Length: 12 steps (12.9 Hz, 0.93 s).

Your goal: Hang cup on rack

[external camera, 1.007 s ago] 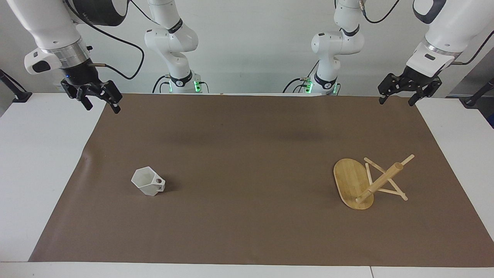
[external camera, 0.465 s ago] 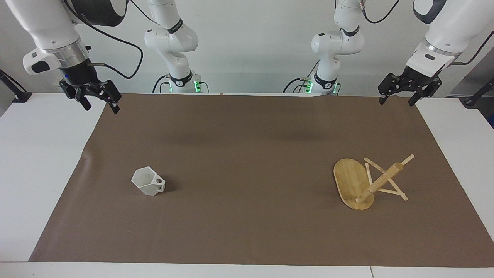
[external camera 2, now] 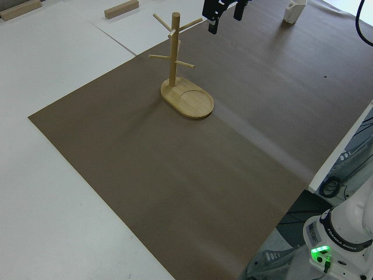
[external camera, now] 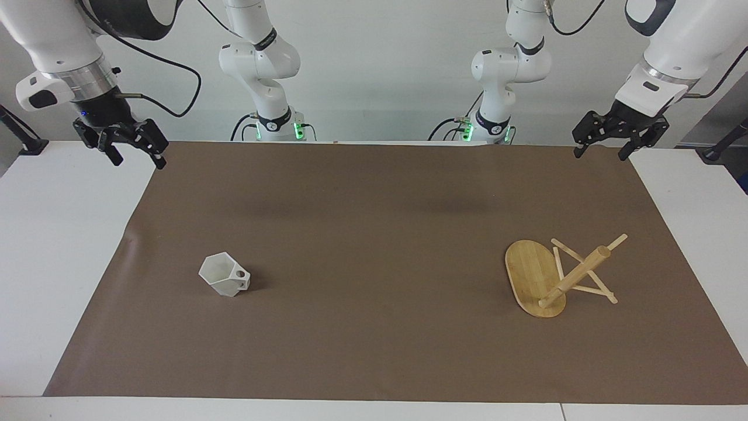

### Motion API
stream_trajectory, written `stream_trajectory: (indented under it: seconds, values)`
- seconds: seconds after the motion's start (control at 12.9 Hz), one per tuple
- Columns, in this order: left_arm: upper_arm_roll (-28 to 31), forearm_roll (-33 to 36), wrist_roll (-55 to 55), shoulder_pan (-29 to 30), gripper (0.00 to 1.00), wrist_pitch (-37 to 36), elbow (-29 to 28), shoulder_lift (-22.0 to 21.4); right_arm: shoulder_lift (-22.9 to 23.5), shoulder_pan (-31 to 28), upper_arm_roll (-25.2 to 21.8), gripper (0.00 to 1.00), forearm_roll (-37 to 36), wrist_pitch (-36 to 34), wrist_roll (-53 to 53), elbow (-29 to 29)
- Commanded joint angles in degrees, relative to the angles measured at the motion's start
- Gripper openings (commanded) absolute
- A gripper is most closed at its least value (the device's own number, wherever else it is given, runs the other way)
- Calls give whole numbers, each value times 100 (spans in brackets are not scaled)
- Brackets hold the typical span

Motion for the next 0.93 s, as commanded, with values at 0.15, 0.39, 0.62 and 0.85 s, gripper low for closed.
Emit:
stream_trajectory:
  seconds: [0.15,0.39,0.62,0.85]
  values:
    - [-60,83,-49,68,100,-27,-158,-143,-299,20,84,100,-103,-142,-137,-395]
    - [-60,83,-49,68,100,-27,-158,-143,-299,11,40,100,-103,-134,-180,-395]
    - [-60,75,-49,68,100,-27,-158,-143,-290,11,40,100,-103,-63,-198,-386]
    - [-60,75,-49,68,100,-27,-158,-152,-272,11,40,100,-112,94,-233,-386]
